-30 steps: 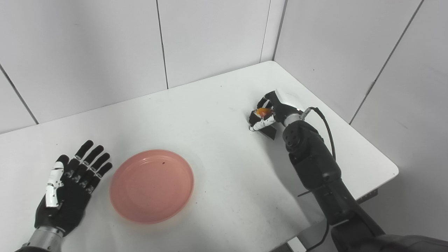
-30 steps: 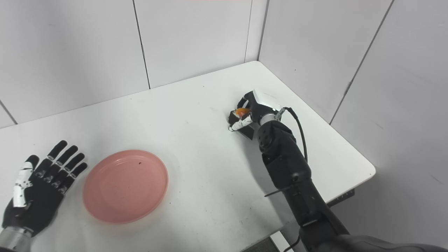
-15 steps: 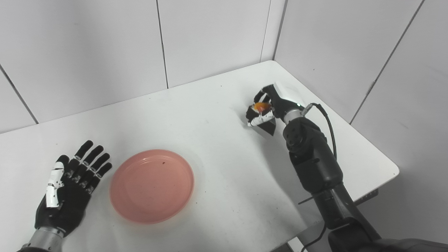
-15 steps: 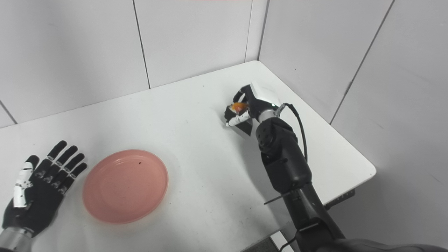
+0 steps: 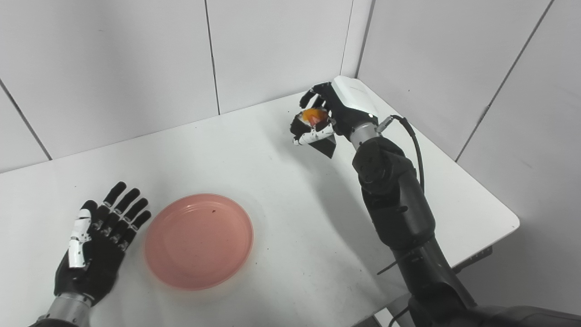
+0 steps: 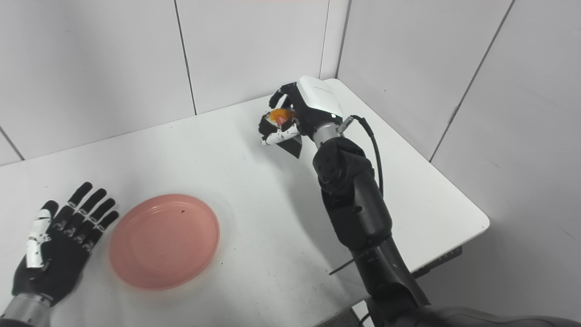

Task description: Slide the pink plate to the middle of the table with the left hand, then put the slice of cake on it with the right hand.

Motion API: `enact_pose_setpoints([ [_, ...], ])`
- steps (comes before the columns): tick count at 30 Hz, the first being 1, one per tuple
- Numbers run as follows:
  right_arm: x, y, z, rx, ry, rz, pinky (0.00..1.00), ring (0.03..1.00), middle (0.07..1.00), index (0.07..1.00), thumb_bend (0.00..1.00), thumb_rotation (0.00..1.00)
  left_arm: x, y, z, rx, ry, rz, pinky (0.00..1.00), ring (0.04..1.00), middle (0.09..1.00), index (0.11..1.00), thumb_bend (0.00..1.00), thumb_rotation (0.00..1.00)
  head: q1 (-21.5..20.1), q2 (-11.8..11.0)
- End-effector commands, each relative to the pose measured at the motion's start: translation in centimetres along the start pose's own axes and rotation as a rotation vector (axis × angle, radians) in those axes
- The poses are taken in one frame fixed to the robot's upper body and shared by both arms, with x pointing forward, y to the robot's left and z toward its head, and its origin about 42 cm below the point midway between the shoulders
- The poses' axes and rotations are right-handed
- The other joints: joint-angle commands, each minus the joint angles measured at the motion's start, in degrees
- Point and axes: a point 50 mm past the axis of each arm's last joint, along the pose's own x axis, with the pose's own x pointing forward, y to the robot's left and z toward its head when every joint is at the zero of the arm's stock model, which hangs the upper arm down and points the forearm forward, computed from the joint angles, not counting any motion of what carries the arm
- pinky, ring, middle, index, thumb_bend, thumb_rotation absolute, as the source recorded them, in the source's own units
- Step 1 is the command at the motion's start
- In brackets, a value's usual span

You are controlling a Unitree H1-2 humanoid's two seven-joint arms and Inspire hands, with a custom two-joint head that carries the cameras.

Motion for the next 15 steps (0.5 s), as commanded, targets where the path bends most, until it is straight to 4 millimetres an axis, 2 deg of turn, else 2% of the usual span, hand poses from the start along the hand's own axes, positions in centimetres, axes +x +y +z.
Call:
enact_pose_setpoints([
  [1, 0.1, -1.7, 2.3, 0.009, -0.071, -0.06, 0.32, 0.395, 0.446, 0.542, 0.52, 0.0, -0.9, 0.4, -2.4, -0.018, 0.123, 0.063, 0.9, 0.895, 0.903, 0.886, 0.41, 1.0, 0.7, 0.0],
  [6, -0.4, -0.7, 3.8, 0.018, -0.123, -0.038, 0.32, 0.39, 0.444, 0.542, 0.52, 0.0, -0.7, -0.2, -2.6, -0.019, 0.128, 0.067, 0.9, 0.897, 0.903, 0.887, 0.4, 1.0, 2.9, 0.1],
  [15, -1.5, 1.6, 7.2, 0.023, -0.239, 0.034, 0.3, 0.392, 0.446, 0.543, 0.52, 0.0, 0.1, -2.2, -3.0, -0.01, 0.137, 0.078, 0.9, 0.899, 0.904, 0.89, 0.39, 1.0, 10.6, 0.5],
])
